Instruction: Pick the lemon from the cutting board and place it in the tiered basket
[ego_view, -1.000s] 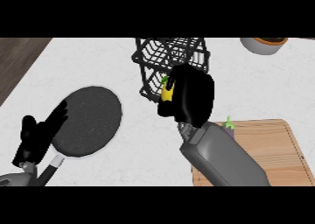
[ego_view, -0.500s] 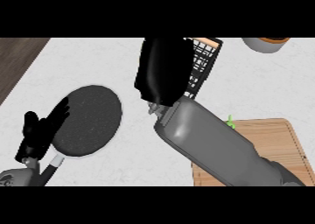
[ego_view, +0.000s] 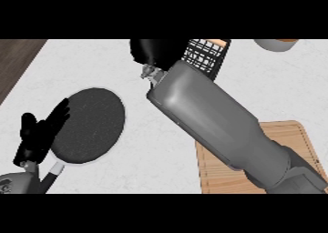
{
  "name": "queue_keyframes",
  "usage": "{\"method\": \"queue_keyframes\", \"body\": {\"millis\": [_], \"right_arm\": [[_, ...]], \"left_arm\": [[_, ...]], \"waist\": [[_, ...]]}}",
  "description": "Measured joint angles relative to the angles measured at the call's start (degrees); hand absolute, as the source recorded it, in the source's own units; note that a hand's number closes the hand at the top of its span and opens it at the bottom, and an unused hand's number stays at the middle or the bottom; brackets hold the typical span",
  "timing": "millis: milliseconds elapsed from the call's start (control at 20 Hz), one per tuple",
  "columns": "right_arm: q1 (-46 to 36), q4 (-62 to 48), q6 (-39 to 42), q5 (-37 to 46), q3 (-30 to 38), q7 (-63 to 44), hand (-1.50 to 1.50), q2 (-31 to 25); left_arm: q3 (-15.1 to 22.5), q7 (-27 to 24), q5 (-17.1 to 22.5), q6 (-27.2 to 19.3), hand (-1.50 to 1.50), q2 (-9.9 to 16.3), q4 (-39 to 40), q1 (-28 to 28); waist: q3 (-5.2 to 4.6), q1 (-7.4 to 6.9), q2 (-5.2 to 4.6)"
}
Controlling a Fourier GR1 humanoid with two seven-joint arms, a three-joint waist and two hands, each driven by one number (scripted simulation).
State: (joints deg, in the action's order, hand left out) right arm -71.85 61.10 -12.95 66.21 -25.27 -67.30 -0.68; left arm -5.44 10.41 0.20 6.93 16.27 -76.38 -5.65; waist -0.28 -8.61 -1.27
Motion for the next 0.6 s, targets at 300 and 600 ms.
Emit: {"method": "queue_keyframes", "body": {"millis": [300, 600], "right_arm": [[-4.2, -6.4, -6.4, -2.9, 4.6, 3.0, 1.5, 0.1], [-7.9, -15.4, -13.5, -5.6, 8.2, 6.3, 1.5, 0.2]], "left_arm": [[-0.6, -0.5, 0.2, 0.0, 0.0, 0.3, 0.6, -0.2], [-1.2, -0.4, 0.4, 0.0, 0.0, 0.6, -0.1, 0.6]], "waist": [[0.05, 0.66, -0.29], [0.09, 1.48, -0.24]]}}
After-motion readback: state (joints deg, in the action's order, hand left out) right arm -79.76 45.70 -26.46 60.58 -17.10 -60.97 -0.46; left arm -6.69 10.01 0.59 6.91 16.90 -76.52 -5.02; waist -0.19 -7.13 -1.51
